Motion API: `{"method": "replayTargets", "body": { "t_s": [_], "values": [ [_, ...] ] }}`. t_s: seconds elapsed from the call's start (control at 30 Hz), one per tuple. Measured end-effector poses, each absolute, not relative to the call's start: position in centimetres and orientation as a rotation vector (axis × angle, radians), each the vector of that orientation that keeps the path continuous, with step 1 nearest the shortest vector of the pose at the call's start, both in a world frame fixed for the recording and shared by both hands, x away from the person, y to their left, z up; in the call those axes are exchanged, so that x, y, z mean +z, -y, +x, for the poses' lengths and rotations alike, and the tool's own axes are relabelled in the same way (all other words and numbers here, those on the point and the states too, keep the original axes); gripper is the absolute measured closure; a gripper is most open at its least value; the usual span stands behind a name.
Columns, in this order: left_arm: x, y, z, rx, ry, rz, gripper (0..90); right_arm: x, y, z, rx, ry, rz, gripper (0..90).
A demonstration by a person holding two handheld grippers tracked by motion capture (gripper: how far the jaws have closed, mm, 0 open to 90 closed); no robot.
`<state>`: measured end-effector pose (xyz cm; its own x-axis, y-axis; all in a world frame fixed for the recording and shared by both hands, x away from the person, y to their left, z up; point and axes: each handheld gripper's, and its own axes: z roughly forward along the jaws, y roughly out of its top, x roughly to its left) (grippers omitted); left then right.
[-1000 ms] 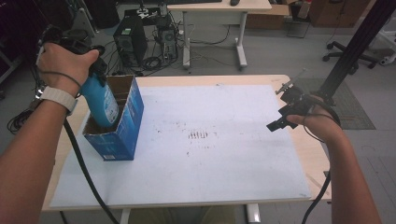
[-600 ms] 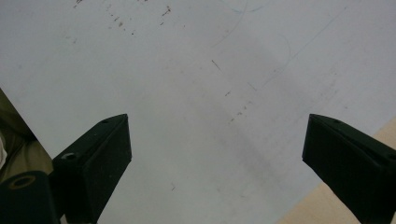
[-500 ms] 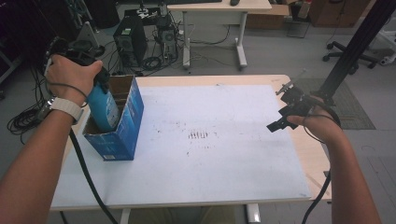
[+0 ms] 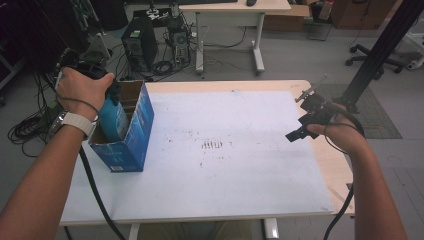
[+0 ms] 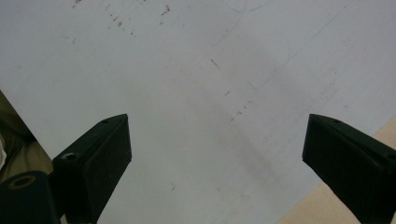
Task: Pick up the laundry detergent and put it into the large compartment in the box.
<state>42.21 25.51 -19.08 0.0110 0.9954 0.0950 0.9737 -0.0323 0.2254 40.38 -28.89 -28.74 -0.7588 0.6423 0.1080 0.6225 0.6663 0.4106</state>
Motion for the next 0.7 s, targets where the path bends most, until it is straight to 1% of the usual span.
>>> {"method": "replayTargets", "body": {
  "t_s": [0.7],
  "values": [
    [-21.9, -25.3, 42.3, 0.381, -2.091, 2.180, 37.5, -28.9, 29.0, 40.3, 0.670, -2.824, 1.085, 8.2]
  ]
}}
